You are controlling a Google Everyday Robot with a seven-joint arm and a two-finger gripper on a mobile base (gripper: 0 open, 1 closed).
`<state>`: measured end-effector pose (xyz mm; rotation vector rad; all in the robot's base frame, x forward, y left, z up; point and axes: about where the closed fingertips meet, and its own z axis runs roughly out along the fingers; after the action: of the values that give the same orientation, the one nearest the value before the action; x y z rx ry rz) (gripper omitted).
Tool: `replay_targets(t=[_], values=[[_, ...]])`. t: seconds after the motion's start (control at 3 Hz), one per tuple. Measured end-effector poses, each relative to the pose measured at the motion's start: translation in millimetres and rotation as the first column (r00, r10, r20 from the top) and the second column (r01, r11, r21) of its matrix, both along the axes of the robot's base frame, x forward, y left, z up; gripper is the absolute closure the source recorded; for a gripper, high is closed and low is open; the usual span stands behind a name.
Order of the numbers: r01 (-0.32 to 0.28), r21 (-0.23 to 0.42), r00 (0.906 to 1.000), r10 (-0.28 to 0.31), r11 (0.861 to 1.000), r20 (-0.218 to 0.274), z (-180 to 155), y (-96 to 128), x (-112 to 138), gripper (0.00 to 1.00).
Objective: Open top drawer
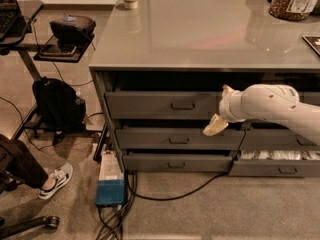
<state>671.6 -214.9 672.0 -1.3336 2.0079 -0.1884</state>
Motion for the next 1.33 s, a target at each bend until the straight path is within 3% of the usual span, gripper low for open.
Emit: replay_targets(t=[0.67,1.33], values=[[-0.005,-0.144,0.9995,0.001,0.990,-0.032,-52.8,-24.7,51.9,0.00],[-0.062,-0.225,0.9968,0.048,0.972,-0.064,-70.4,-25.8,60.9,0.00]])
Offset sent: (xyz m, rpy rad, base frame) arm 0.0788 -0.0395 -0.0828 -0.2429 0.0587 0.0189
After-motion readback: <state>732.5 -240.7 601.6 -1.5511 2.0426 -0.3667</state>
